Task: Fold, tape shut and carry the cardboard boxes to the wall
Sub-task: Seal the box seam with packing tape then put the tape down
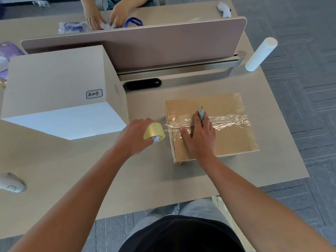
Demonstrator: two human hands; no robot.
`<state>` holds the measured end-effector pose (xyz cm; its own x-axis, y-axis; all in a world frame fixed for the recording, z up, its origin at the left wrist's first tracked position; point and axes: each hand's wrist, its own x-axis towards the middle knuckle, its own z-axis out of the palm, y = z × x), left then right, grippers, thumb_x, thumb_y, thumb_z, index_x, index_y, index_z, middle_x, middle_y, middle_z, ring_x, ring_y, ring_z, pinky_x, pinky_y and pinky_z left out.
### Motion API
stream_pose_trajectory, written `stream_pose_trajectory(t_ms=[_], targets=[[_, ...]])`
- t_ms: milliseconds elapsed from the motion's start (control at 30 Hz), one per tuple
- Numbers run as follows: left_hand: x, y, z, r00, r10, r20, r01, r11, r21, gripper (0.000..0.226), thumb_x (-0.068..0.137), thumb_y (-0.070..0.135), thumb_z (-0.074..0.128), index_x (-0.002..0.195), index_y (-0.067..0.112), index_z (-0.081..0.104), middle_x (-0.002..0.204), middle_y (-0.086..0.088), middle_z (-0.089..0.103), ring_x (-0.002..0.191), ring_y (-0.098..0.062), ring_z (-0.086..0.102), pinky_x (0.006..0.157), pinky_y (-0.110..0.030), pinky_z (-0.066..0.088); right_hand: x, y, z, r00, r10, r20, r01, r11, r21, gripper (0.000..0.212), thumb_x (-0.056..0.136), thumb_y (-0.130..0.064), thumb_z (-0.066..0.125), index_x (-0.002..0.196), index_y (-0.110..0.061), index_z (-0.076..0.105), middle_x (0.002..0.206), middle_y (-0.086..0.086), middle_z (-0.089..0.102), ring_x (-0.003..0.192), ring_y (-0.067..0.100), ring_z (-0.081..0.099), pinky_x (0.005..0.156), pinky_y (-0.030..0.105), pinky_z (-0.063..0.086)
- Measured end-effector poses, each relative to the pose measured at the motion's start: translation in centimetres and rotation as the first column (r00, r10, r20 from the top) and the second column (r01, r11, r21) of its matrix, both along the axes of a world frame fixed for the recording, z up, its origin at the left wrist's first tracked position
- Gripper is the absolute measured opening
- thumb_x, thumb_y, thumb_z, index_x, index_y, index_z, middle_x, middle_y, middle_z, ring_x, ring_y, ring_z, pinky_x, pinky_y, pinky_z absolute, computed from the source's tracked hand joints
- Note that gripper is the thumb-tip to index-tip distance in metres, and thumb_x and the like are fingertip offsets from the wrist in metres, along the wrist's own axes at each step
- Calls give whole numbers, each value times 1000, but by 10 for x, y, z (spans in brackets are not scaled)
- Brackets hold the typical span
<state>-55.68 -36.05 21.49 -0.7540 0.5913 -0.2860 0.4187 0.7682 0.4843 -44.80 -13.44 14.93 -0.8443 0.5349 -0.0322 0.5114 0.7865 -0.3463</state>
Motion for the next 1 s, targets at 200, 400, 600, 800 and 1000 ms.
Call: stream_pose_trajectory(t_ms=[200, 400, 600, 800, 1000], targets=[[-2, 0, 5, 995, -64, -77, 56, 994, -98, 53, 94, 48, 70, 141, 31, 52, 118, 1, 62, 117, -23, 52, 91, -37, 42, 1, 3, 1, 1000, 18, -13, -19, 999, -35, 80, 99, -62, 54, 161, -15, 35, 165, 13, 30, 143, 34, 41, 115, 49, 37], [-18, -2, 9, 976, -197, -90, 157, 930, -332, 55, 93, 37, 66, 145, 33, 48, 122, -2, 62, 117, -25, 53, 97, -36, 39, 1, 6, 1, 1000, 23, -11, -23, 998, -62, 80, 97, -65, 52, 160, -17, 35, 167, 10, 27, 145, 32, 39, 116, 48, 37], [-16, 7, 11, 993, -108, -51, 88, 950, -300, 62, 88, 48, 69, 145, 34, 49, 127, -3, 60, 125, -25, 49, 103, -36, 35, -4, 4, 7, 1000, -2, 25, 4, 998, -70, 90, 92, -70, 53, 161, -18, 30, 167, 12, 25, 143, 31, 37, 114, 48, 37], [-13, 2, 8, 997, -72, 6, 71, 971, -227, 59, 88, 46, 68, 143, 35, 51, 126, -1, 62, 126, -23, 50, 103, -36, 40, -23, -25, 13, 998, 68, -17, -69, 994, -88, 80, 95, -60, 61, 157, -13, 38, 165, 16, 30, 137, 35, 46, 105, 47, 43], [-17, -5, -7, 995, -65, 80, 78, 982, -171, 55, 88, 45, 68, 141, 36, 52, 126, 2, 63, 124, -22, 52, 99, -39, 47, -26, -24, 12, 999, 50, 18, -47, 989, -139, 84, 96, -61, 59, 162, -15, 33, 169, 11, 22, 144, 32, 37, 113, 47, 36]])
